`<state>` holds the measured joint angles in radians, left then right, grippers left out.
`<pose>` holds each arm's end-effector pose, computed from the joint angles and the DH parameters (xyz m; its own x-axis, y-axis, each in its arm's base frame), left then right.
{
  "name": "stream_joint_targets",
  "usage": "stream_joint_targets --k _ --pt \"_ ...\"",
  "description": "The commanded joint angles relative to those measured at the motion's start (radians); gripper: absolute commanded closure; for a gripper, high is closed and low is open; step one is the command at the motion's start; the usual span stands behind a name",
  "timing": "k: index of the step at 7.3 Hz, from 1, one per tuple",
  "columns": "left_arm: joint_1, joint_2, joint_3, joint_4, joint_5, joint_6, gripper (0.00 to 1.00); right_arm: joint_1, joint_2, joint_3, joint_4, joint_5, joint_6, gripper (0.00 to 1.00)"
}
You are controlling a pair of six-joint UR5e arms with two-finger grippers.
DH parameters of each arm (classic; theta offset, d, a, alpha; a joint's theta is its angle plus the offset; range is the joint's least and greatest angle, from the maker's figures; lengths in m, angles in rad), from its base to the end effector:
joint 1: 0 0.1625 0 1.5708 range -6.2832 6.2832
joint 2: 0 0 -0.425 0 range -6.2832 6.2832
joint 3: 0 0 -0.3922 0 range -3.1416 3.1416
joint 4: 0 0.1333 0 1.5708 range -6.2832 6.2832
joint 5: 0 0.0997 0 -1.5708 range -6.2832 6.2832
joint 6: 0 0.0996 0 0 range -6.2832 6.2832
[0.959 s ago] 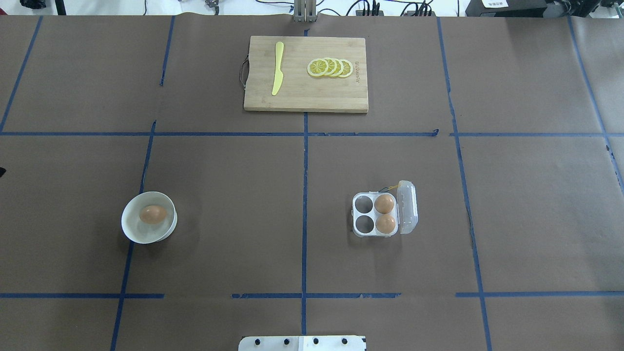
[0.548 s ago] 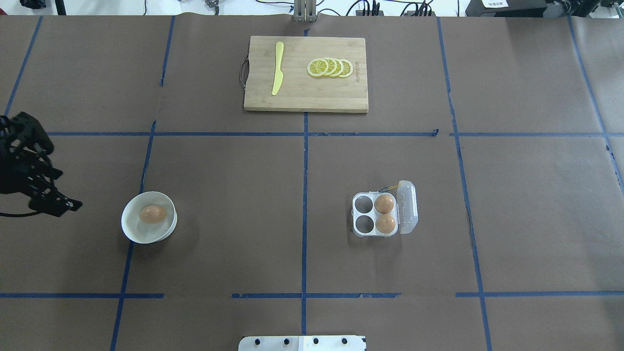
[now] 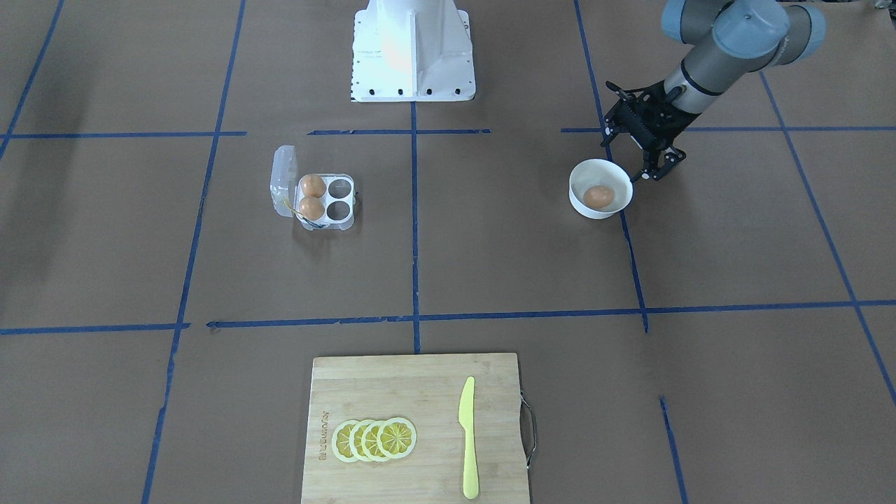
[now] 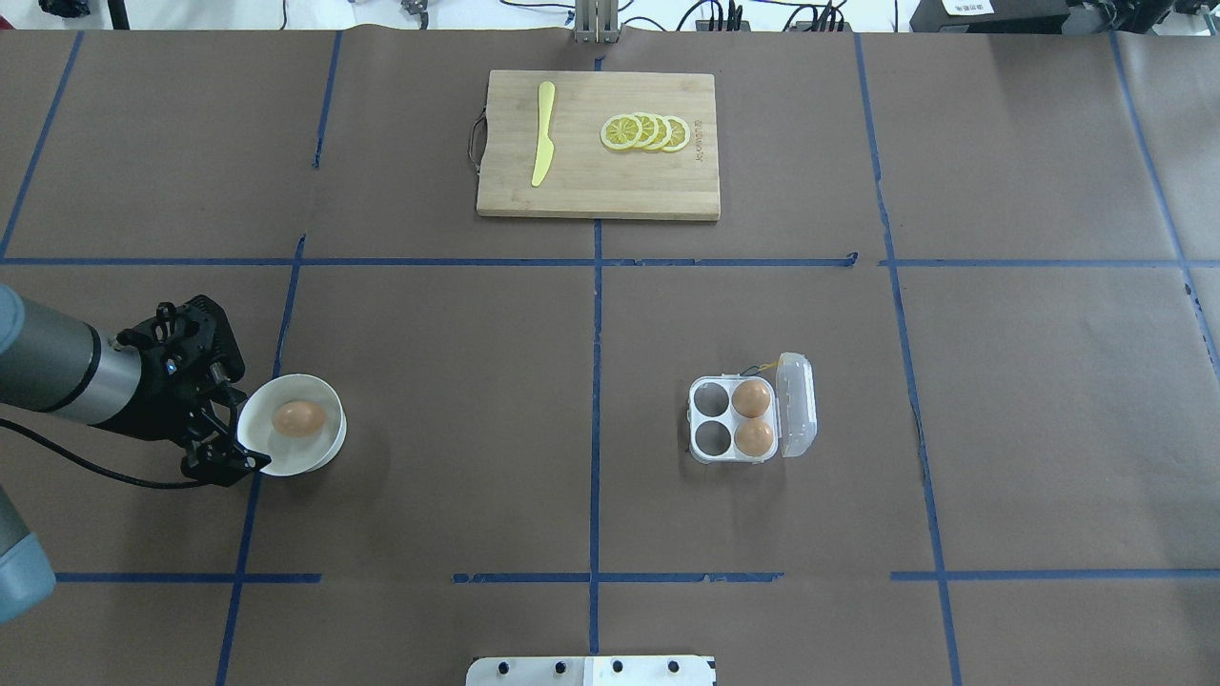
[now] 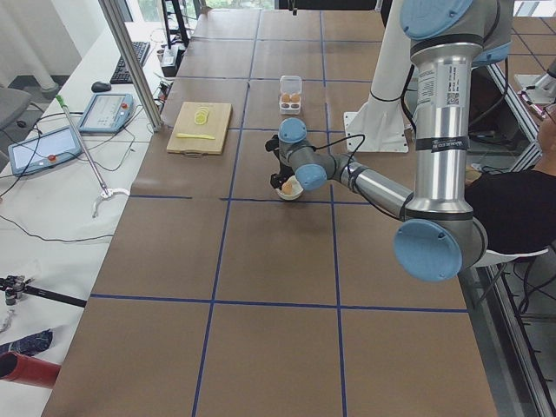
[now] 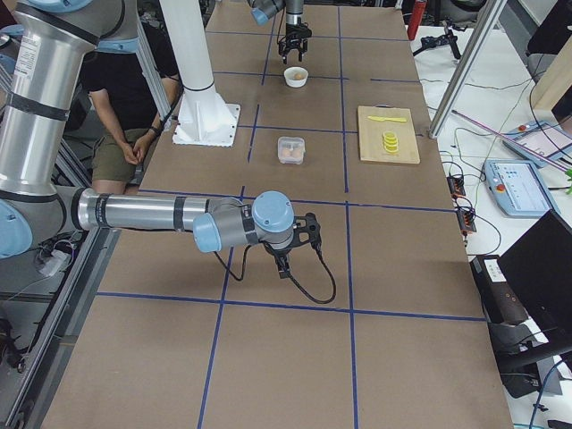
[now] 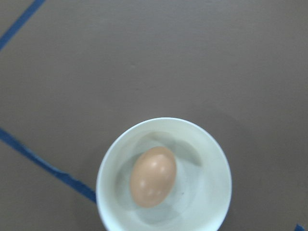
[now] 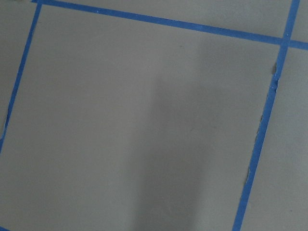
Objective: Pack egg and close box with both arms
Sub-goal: 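Move the left gripper over the white bowl holding the brown egg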
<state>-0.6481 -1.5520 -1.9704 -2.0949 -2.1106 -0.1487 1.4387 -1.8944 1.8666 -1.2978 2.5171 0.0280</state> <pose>0.3370 -0.3582 0.4160 0.2664 0.8624 -0.4305 -0.4581 0.5063 0.7307 0.0036 -0.3715 0.6086 0.5570 -0.2452 0.7935 0.1122 0.9689 0.2206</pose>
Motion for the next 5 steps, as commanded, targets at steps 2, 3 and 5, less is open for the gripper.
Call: stream_joint_targets --k 2,3,5 --pt "0.045 -0.013 0.019 0.027 0.096 0.073 0.18 -0.015 0.000 -0.009 -0.001 0.000 0.000 0.00" --pt "0.044 -0.028 0.013 0.062 0.096 0.102 0.18 -0.017 0.000 -0.009 -0.001 0.000 0.001 0.00" --pt "0.042 -0.043 0.022 0.070 0.103 0.109 0.21 -0.018 0.000 -0.010 -0.001 0.000 0.001 0.00"
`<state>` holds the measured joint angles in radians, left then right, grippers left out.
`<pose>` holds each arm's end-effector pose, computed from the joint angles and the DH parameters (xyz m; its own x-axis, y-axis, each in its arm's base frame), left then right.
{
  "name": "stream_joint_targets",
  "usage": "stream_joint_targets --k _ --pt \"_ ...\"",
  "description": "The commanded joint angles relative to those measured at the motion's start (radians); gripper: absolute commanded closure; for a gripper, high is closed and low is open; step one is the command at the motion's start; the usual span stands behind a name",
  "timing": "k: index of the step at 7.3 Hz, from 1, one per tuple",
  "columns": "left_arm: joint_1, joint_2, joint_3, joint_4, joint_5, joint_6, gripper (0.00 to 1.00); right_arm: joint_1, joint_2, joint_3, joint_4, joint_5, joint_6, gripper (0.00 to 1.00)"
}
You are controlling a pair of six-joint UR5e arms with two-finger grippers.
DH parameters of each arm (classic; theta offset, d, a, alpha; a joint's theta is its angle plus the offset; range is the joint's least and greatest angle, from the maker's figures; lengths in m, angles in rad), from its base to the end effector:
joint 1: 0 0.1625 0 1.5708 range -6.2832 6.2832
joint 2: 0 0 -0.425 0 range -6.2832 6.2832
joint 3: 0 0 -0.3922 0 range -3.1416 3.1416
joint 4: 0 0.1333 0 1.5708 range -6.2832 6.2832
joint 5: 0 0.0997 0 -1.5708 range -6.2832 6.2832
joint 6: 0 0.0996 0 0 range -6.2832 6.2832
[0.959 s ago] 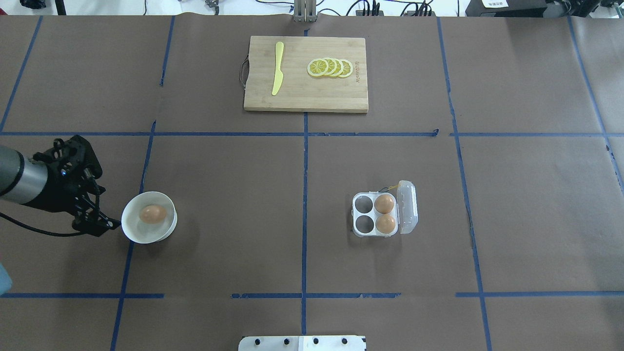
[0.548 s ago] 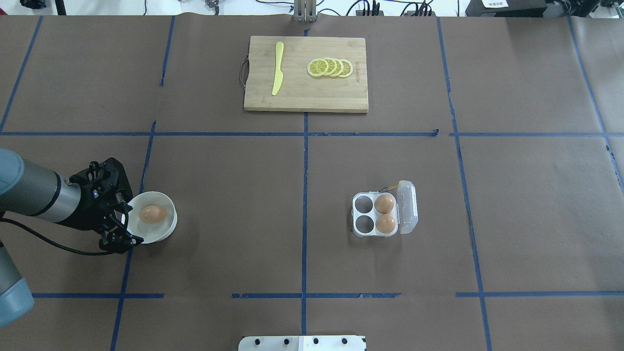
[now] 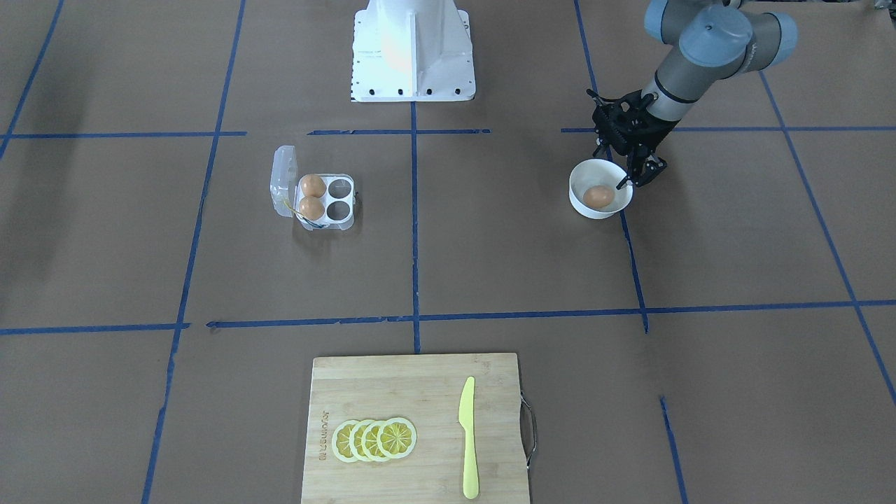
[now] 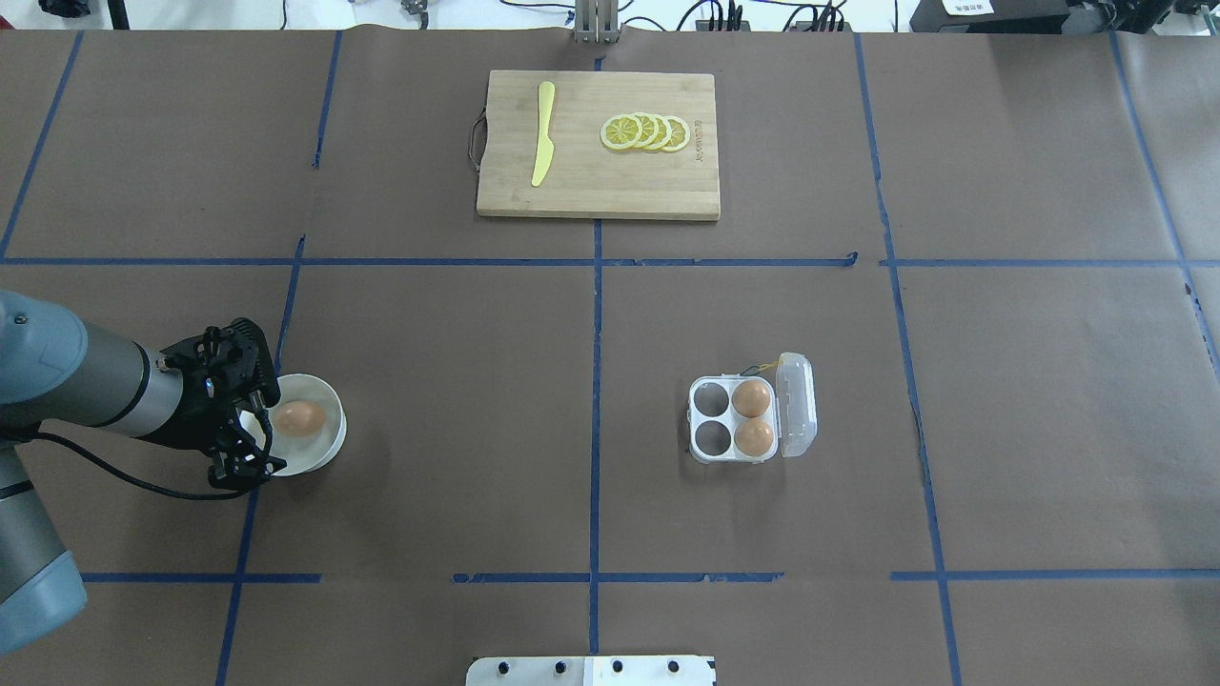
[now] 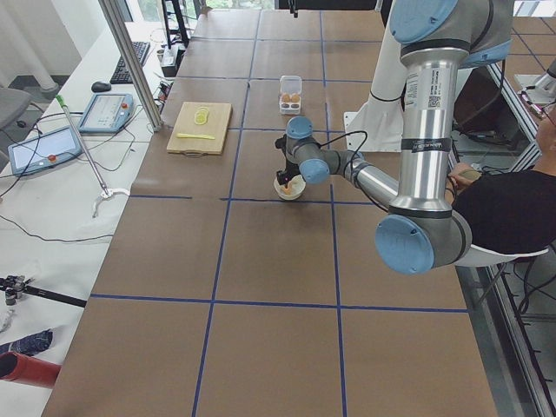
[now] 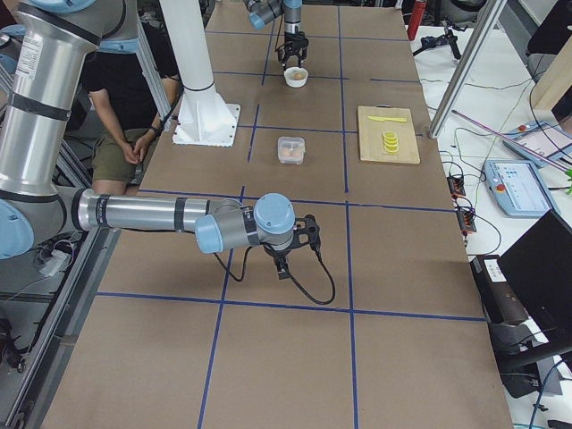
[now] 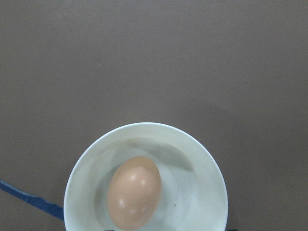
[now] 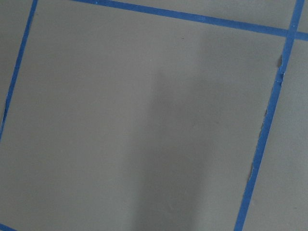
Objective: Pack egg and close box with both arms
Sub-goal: 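Lower the left gripper into the bowl and grasp the brown egg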
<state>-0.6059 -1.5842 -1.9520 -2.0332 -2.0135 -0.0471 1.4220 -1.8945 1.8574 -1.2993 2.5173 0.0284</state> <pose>0.3602 -0.3599 0.4202 0.2735 0.9086 -0.3157 -0.5259 0.4161 0.7418 -0.0025 -0.3710 0.6134 0.5540 -0.2456 0.7955 0.1285 0.9693 0.2098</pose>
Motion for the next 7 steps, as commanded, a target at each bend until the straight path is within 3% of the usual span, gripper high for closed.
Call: stream_joint_targets --k 1,7 --pt "0.000 -0.034 0.027 0.014 0.018 0.007 0.22 -0.003 0.000 -0.003 0.000 0.000 -0.001 0.00" --pt "0.002 -0.069 0.073 0.018 0.041 0.007 0.24 -0.008 0.002 -0.012 0.002 0.000 -0.001 0.00"
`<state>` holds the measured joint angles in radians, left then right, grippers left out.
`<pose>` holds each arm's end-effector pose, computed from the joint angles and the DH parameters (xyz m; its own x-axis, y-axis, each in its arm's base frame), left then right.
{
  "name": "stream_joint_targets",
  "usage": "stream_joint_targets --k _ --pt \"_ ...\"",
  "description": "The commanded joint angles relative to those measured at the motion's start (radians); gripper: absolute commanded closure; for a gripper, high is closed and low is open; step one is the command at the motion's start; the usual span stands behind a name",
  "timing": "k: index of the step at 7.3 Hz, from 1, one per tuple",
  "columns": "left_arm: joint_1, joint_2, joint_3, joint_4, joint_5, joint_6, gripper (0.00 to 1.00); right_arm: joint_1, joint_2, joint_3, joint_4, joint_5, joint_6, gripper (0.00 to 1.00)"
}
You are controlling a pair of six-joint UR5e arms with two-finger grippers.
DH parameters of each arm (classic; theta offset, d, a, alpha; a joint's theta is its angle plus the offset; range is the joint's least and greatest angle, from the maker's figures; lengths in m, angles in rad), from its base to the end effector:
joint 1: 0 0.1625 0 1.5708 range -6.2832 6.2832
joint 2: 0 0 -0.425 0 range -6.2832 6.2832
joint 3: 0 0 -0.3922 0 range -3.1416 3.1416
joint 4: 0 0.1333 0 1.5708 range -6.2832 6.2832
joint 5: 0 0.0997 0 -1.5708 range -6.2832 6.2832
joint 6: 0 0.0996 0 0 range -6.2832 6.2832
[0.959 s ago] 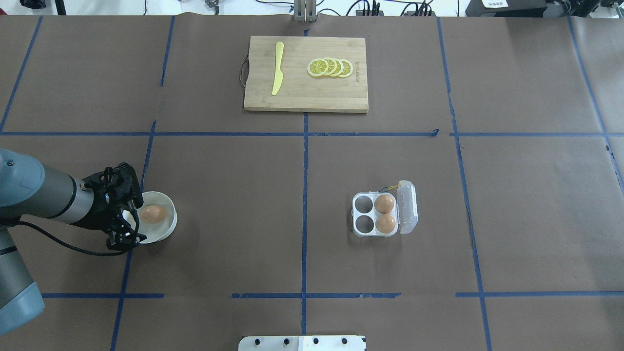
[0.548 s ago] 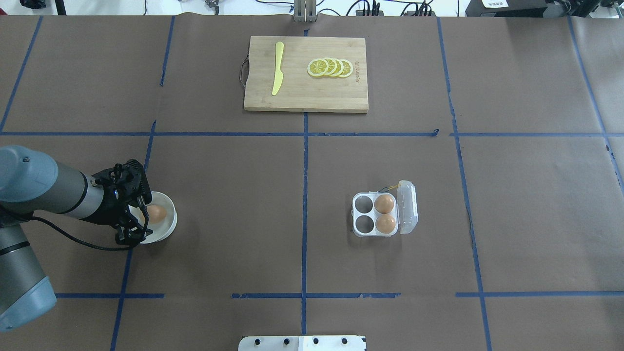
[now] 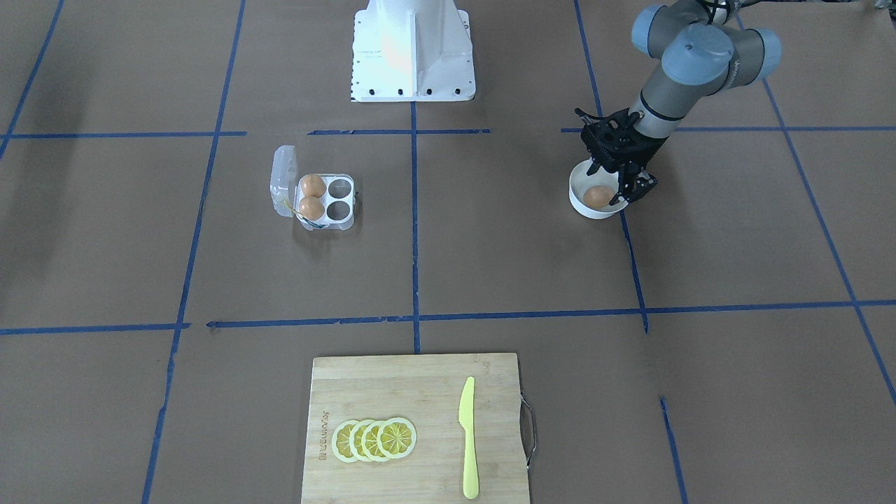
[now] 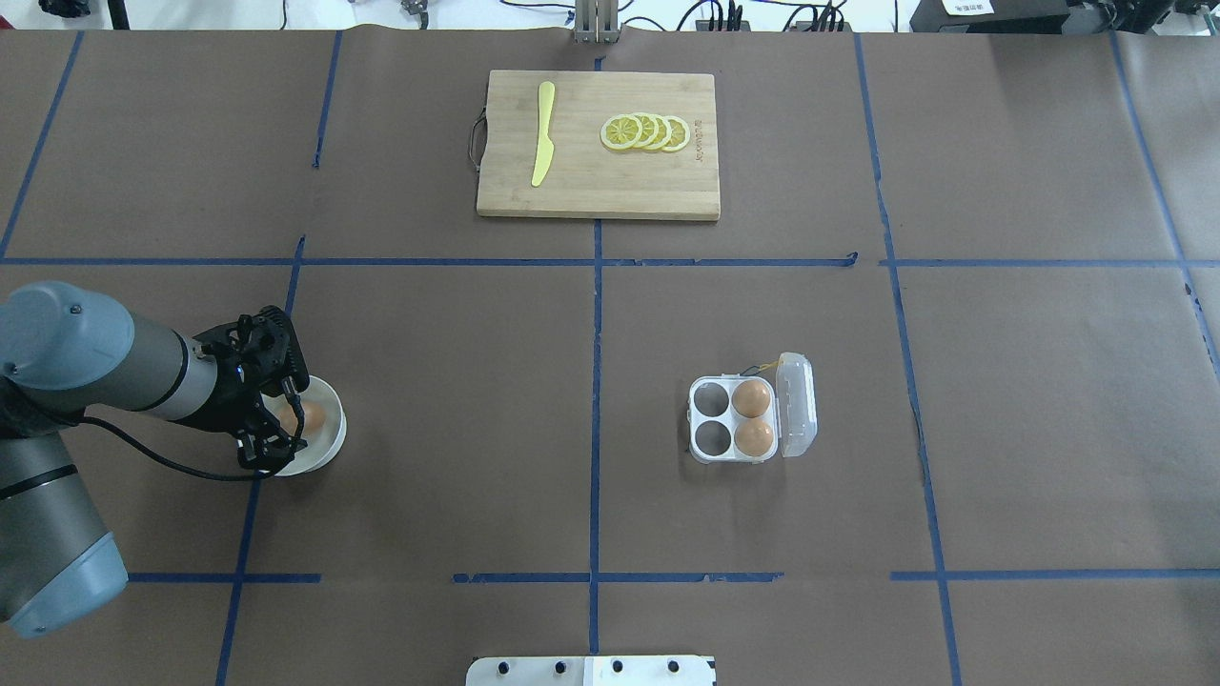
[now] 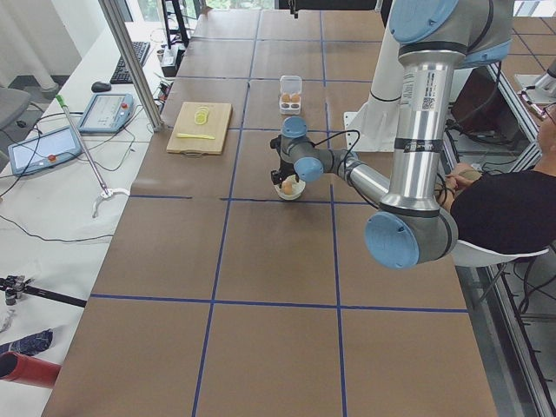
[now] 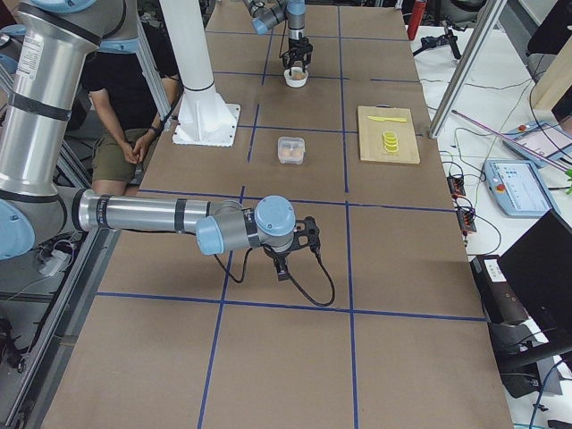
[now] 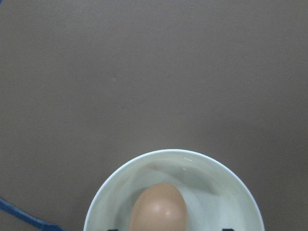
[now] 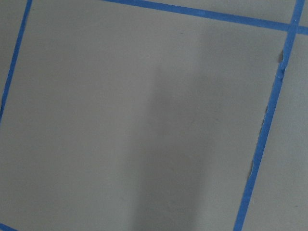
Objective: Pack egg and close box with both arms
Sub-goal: 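Lower the left gripper into the bowl and grasp the brown egg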
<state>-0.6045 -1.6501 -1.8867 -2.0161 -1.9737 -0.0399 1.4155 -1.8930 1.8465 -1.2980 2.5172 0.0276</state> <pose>0.3828 -0.3790 0.4220 0.3042 0.9071 -0.2911 -0.5372 0.4156 0.7340 -0.0050 -0.3711 0.6182 0.5534 -0.2436 0.7965 0.1355 0.9699 0.2025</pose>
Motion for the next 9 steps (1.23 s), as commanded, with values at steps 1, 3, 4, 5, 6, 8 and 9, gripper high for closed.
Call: stream_joint_targets --k 1,3,4,5,6,8,9 --pt "0.000 -0.007 0.011 0.000 0.001 0.000 0.25 -0.001 0.000 -0.001 0.000 0.000 0.000 0.00" --pt "0.000 -0.008 0.021 0.000 0.006 0.000 0.26 -0.003 0.002 -0.001 0.000 0.000 0.000 0.00" --pt "0.002 -0.028 0.035 0.000 0.006 0.000 0.26 -0.003 0.002 -0.001 0.000 0.000 0.000 0.00" --pt "0.002 -0.036 0.041 0.000 0.006 0.000 0.26 -0.003 0.002 -0.001 0.000 0.000 0.000 0.00" --pt "0.002 -0.036 0.041 0.002 0.006 0.000 0.28 -0.004 0.002 -0.001 0.000 0.000 0.000 0.00" --pt "0.002 -0.034 0.044 0.002 0.006 -0.002 0.32 -0.004 0.002 -0.001 0.000 0.000 0.000 0.00" --pt "0.003 -0.033 0.044 0.002 0.007 -0.002 0.31 -0.004 0.002 -0.001 0.000 0.000 0.000 0.00"
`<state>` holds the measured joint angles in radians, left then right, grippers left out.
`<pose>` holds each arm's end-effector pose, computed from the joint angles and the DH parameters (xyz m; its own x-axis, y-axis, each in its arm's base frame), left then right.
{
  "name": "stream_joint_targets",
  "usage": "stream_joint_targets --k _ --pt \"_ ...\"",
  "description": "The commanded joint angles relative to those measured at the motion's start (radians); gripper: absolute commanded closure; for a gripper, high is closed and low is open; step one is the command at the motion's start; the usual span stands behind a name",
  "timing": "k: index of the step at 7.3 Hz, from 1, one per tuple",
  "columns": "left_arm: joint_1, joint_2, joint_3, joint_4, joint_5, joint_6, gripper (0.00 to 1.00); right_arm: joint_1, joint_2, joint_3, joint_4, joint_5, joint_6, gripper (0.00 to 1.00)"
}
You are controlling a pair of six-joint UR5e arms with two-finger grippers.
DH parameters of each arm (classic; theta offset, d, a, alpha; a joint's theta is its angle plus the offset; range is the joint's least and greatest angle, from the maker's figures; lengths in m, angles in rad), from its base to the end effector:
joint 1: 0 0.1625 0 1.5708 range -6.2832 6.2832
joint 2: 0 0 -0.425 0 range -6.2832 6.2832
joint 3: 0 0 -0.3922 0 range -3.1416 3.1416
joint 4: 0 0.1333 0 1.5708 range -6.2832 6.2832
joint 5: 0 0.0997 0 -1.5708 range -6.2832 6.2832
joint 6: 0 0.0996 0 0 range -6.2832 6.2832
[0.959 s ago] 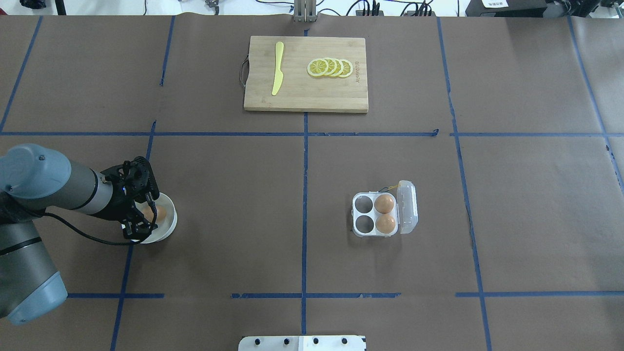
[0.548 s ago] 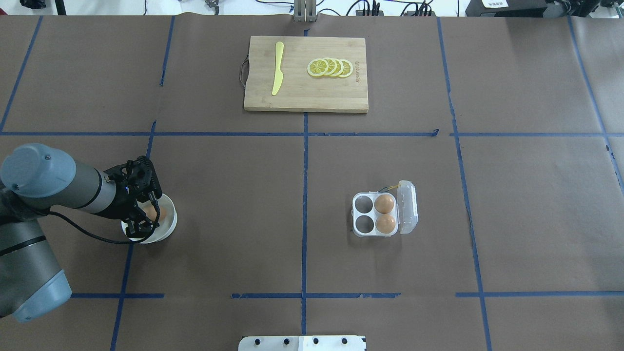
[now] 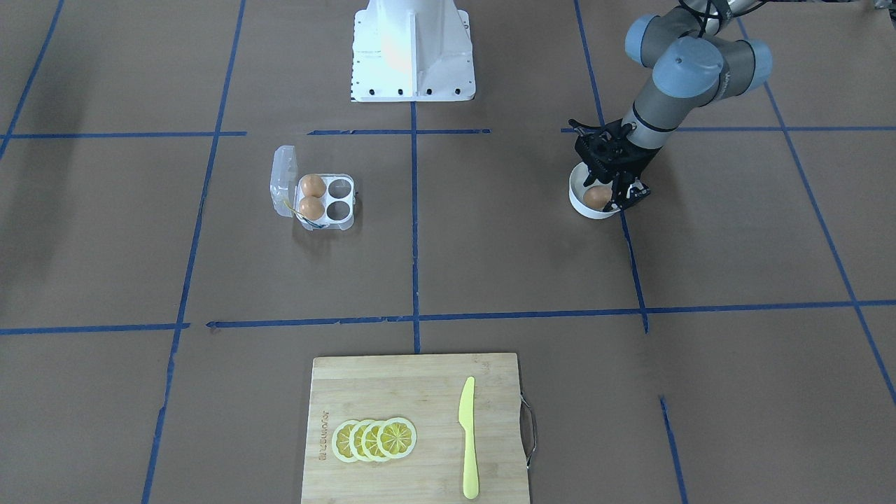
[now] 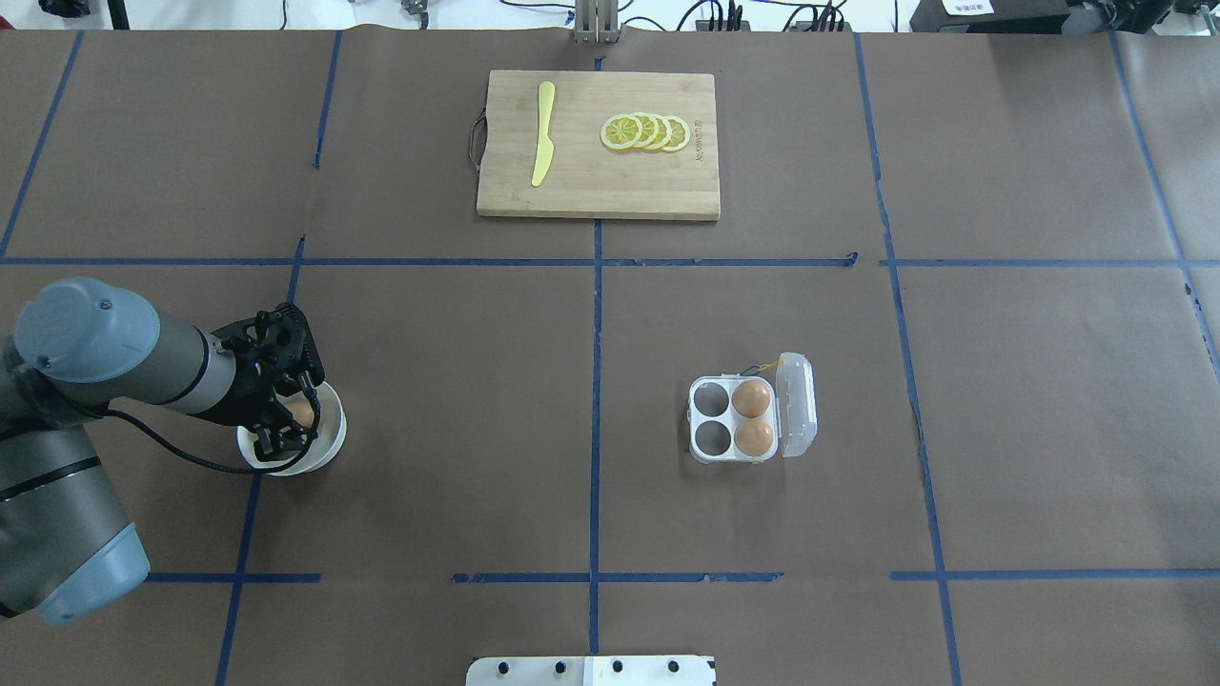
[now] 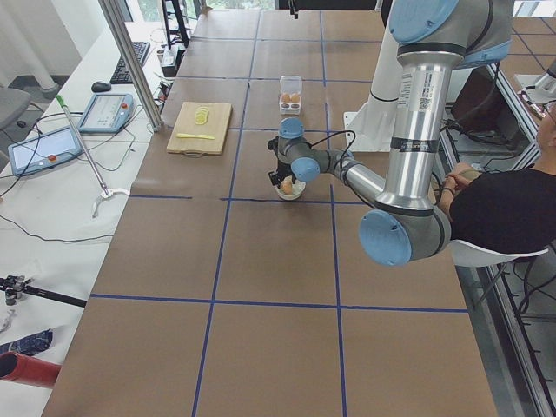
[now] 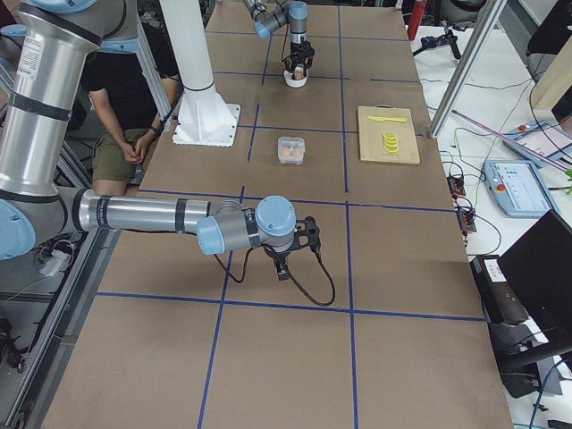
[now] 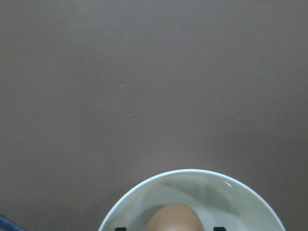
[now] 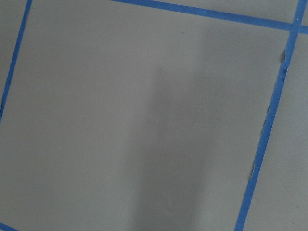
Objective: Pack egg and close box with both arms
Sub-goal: 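Lower the left gripper into the bowl and grasp the brown egg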
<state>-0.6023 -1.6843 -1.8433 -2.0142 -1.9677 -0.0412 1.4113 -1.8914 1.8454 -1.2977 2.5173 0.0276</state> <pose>0.3967 -0.3878 0.4256 0.3102 0.9050 -0.2912 -0.5442 0.4202 0.7262 -0.0066 -0.3718 0.6182 0.5522 -0.2465 0.7965 0.1396 0.9691 0.2032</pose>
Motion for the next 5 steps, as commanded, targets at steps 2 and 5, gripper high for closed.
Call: stream_joint_targets --k 2,5 --pt "0.001 0.006 0.003 0.002 0.001 0.000 0.31 0.000 0.000 0.000 0.000 0.000 0.000 0.00" --pt "0.001 0.008 0.007 0.008 0.001 -0.002 0.32 0.000 0.000 0.000 0.000 0.000 0.000 0.00"
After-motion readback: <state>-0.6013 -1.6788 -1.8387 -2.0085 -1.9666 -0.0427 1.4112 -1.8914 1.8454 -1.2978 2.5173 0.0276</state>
